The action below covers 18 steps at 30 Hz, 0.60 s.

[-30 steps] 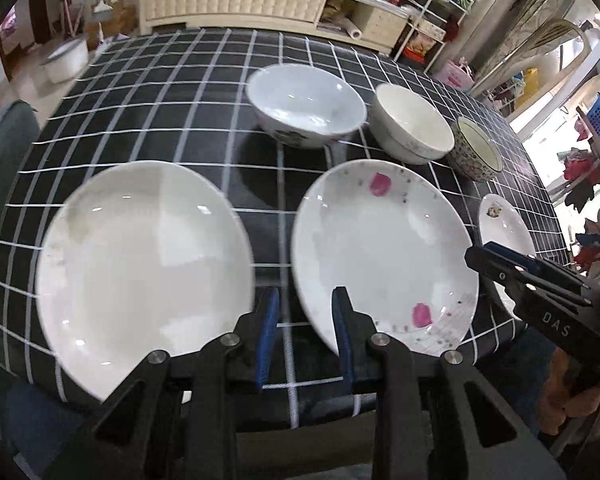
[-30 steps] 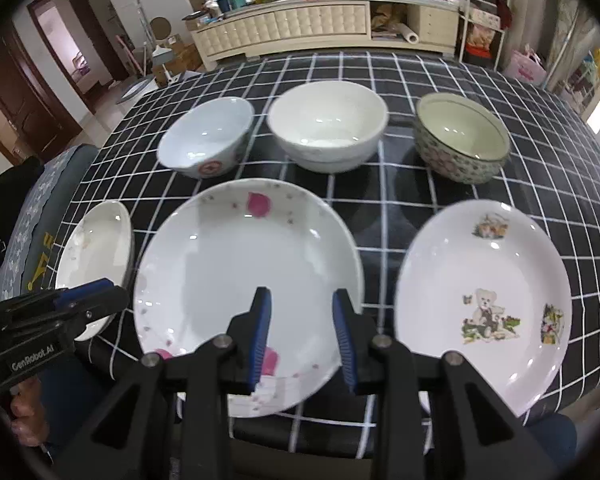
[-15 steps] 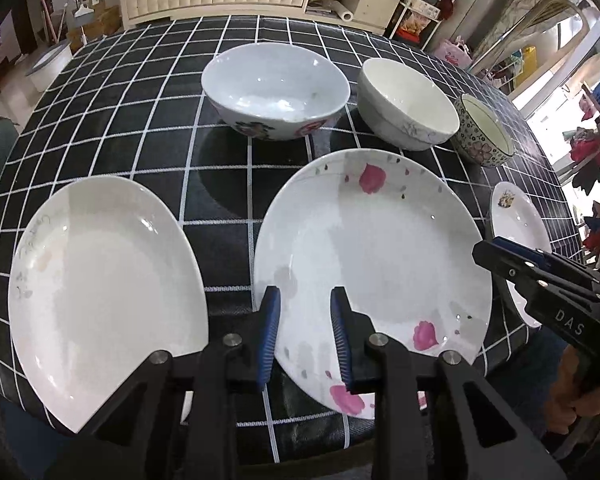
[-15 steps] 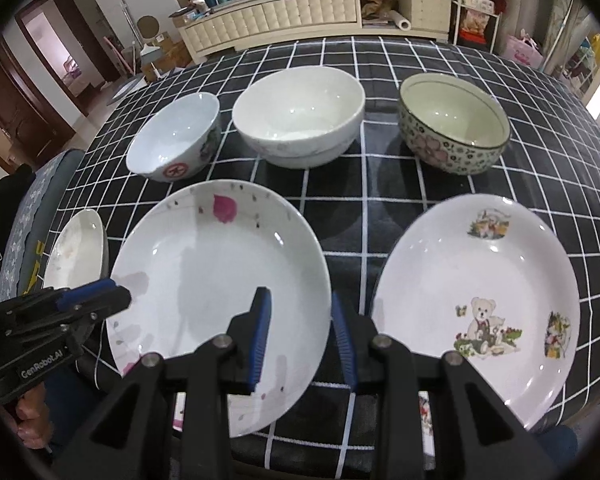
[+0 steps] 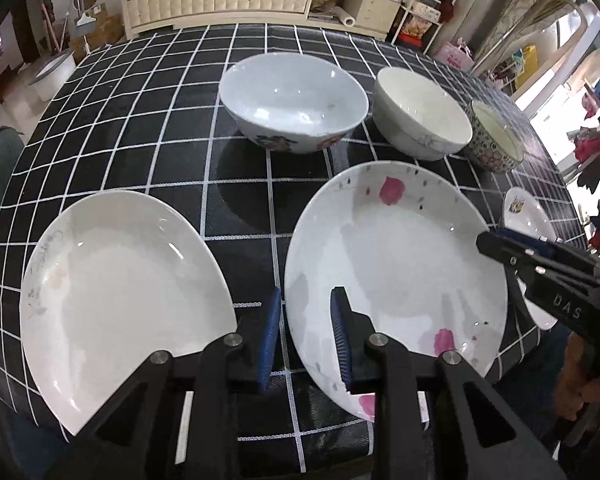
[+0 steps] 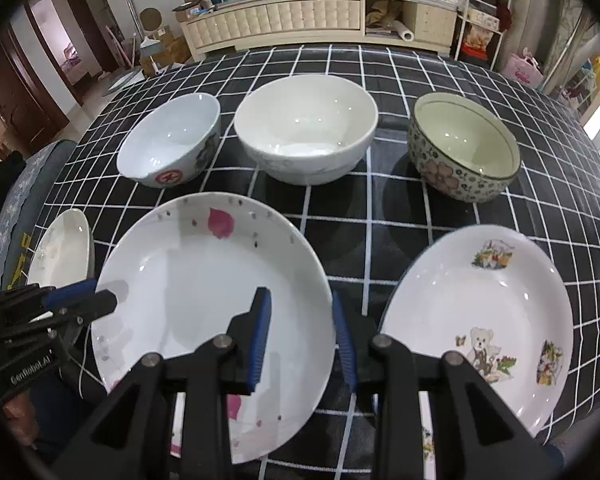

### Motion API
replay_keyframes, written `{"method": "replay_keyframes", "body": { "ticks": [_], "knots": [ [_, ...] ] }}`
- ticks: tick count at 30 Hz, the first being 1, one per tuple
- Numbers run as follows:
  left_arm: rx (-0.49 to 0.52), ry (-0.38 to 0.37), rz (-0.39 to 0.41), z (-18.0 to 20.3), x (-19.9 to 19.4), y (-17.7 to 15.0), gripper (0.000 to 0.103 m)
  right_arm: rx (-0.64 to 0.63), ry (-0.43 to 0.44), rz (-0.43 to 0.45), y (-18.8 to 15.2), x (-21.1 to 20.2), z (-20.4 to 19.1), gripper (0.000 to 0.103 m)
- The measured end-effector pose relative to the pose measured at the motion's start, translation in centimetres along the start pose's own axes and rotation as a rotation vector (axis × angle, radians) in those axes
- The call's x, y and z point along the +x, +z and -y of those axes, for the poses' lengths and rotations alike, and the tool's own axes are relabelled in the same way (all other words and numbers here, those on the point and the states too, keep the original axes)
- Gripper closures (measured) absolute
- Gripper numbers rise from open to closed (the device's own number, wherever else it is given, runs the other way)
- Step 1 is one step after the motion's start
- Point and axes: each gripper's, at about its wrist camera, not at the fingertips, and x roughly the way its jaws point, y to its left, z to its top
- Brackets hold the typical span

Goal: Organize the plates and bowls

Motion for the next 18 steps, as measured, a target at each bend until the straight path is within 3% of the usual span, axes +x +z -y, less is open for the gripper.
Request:
{"method": "replay_keyframes", "body": {
  "ticks": [6,18],
  "knots": [
    [0.012,0.004,-0.011,0.3,0.9,0.3,0.079,0.013,0.036,-0.02,0.5,0.8,0.9,0.067],
    [0.04,-0.003,-0.047,0.6,2.6,-0.4,0.079,0.033,0.001,-0.109,-1.4,2.4,0.6,0.067]
  ]
}}
